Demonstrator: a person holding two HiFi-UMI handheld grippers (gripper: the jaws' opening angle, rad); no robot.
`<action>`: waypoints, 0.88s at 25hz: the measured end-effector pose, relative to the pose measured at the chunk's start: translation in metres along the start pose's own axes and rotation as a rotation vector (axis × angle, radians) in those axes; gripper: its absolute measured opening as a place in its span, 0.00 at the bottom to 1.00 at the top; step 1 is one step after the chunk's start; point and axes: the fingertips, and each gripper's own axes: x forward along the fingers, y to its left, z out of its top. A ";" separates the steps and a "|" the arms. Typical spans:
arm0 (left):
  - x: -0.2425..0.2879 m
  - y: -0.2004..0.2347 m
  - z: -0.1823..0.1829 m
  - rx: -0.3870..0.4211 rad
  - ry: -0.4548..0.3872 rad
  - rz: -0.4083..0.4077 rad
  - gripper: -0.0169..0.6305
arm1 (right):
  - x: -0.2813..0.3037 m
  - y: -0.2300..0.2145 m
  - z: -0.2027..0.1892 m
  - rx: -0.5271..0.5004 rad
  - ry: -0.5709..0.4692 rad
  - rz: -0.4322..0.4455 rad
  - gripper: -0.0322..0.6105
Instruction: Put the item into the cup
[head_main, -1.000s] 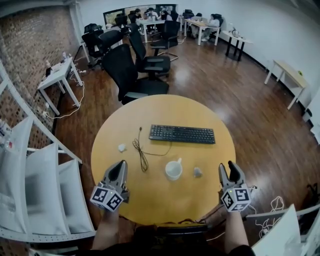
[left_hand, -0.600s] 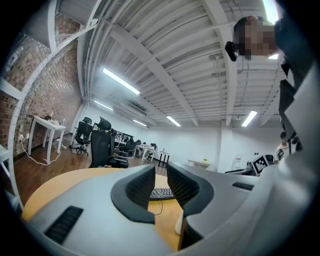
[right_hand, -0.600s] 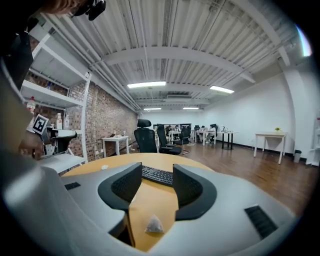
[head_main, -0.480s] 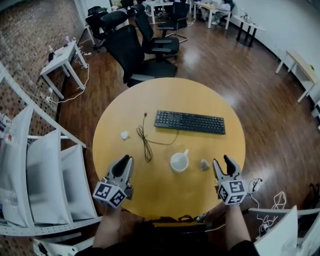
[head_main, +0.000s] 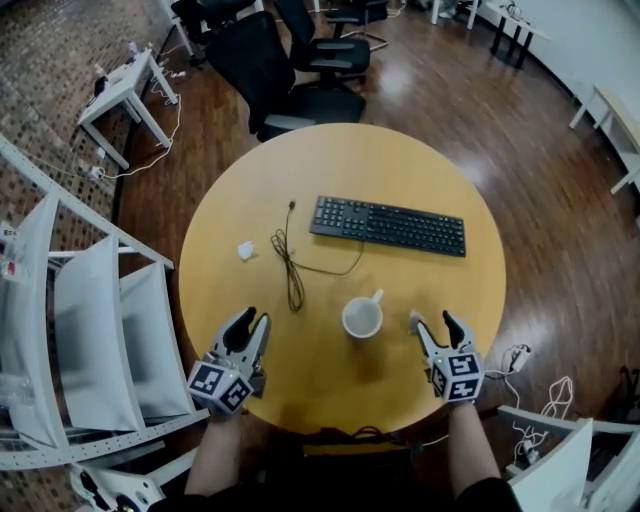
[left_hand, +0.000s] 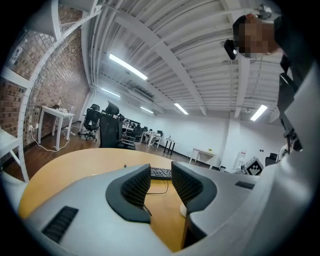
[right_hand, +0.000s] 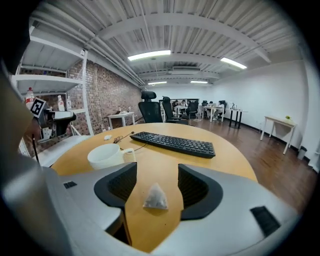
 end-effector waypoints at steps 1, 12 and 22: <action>0.002 0.000 -0.003 -0.008 0.004 0.003 0.22 | 0.004 0.001 -0.005 0.003 0.022 0.004 0.45; 0.015 -0.003 -0.037 -0.089 0.057 0.029 0.22 | 0.050 0.004 -0.056 -0.008 0.182 0.008 0.46; 0.003 0.013 -0.050 -0.126 0.078 0.078 0.22 | 0.057 0.005 -0.071 -0.021 0.233 0.007 0.36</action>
